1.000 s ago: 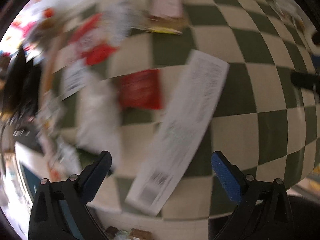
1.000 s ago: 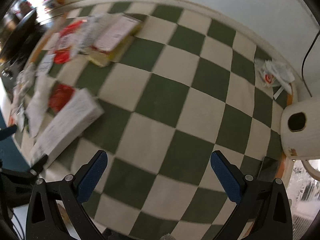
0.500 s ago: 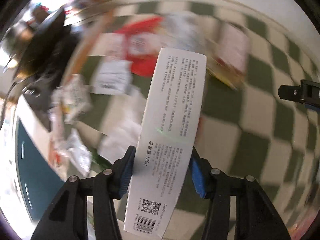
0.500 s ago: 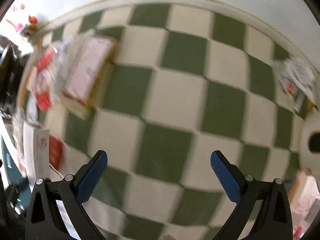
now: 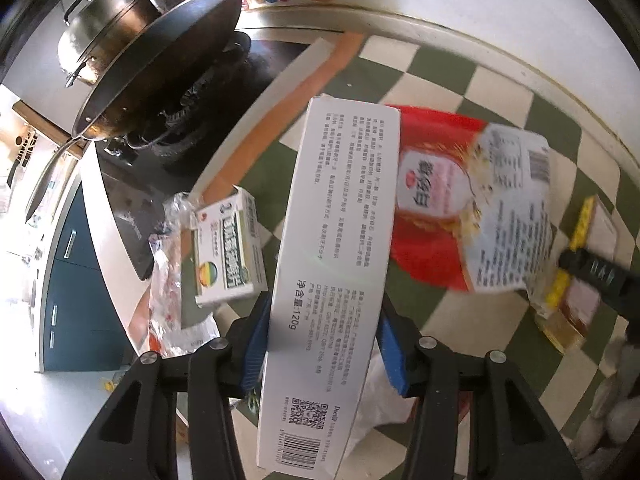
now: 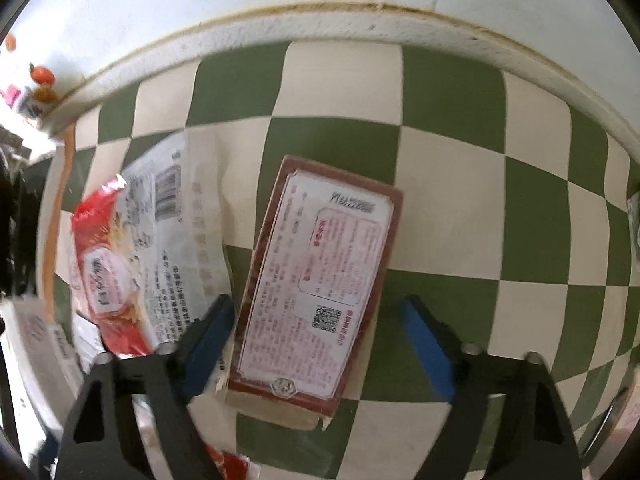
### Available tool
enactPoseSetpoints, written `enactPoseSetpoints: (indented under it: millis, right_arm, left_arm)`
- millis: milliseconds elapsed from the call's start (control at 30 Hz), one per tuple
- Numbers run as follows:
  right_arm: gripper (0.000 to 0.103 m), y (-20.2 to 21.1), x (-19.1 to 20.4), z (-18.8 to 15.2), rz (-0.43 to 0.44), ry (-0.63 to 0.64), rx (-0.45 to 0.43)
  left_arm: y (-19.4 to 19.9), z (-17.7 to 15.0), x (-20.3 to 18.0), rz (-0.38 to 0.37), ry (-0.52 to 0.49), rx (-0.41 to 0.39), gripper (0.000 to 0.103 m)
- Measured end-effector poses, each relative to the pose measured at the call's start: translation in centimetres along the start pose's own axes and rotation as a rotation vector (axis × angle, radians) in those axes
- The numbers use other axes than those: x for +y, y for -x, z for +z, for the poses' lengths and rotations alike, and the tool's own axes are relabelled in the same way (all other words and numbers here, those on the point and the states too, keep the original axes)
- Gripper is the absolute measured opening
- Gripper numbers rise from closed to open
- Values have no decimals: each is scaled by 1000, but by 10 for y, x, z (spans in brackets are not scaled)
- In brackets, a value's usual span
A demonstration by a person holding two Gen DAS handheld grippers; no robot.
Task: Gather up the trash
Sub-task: 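Grasp the long white box with the left tool while the right tool grasps the brown-edged card box, then carry both boxes to the white bin and open both tools to drop them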
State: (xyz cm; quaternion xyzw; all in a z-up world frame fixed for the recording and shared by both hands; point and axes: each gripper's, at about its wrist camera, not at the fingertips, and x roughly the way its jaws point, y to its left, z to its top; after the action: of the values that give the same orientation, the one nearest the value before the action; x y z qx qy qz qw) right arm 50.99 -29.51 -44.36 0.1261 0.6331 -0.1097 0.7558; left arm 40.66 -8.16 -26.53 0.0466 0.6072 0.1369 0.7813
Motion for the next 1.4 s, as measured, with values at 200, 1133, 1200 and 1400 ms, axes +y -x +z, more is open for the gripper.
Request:
enactPoseSetpoints:
  millis: [200,1133,1200,1400]
  right_arm:
    - [61,10,-17,-5,39,-16,-43]
    - [61,132,313,-348,439,614,21]
    - [61,94,344,-386,426,660,76]
    - [61,-75,413,-487,383,708,269]
  left_arm:
    - [13,0,16,-3,8,-30,45]
    - [-53,-194,458,-113,442,54,44]
    - [-113,-218,483,-115,468,135,44]
    - [-337,-292,517,-315,604,429,44]
